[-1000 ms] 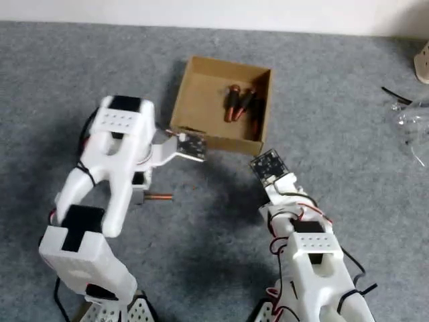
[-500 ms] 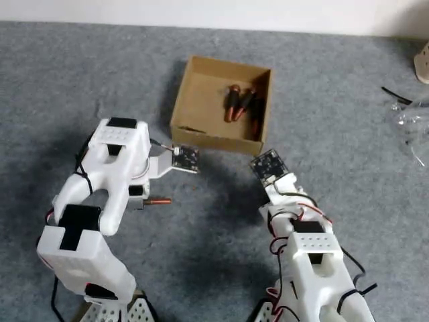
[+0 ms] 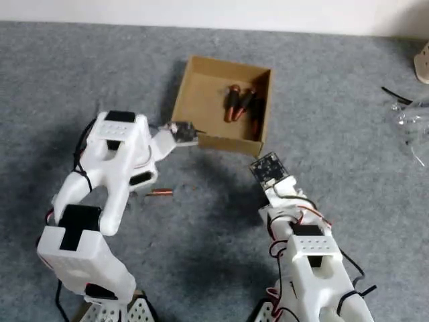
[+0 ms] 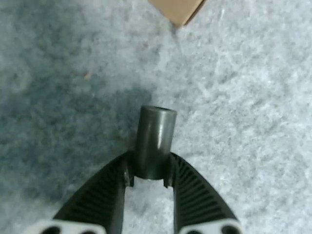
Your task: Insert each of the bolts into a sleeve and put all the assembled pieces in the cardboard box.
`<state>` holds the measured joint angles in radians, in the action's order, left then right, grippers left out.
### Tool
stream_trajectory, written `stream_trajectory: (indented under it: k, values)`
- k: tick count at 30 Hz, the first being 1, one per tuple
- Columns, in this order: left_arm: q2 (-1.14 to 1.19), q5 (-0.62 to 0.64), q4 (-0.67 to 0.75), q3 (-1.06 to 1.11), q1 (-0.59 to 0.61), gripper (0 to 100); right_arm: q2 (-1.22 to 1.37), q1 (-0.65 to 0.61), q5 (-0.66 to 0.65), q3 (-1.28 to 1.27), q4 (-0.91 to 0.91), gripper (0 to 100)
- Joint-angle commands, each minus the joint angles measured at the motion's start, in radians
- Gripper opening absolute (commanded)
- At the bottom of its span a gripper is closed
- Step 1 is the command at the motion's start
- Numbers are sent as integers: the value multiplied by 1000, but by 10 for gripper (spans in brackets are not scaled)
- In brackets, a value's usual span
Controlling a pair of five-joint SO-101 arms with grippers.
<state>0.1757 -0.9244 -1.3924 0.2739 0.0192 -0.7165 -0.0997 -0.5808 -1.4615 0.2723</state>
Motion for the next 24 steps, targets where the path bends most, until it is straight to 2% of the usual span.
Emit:
stream_trajectory:
  k: [1, 7, 12, 14, 17, 24]
  values:
    - [-71, 302, -109, -173, -27, 92, -21, 5, 5, 12, -35, 5]
    - [-62, 937, -298, -375, -19, 153, -21, 5, 5, 12, -35, 5]
    - [-59, 1502, -316, -363, -50, 155, -21, 5, 5, 12, -35, 5]
    - [-59, 1688, -316, -312, -74, 143, -21, 5, 5, 12, -35, 5]
    - [-59, 1847, -310, -199, -76, 134, -21, 5, 5, 12, -35, 5]
    - [-59, 1982, -210, -147, -64, 137, -21, 5, 5, 12, -36, 5]
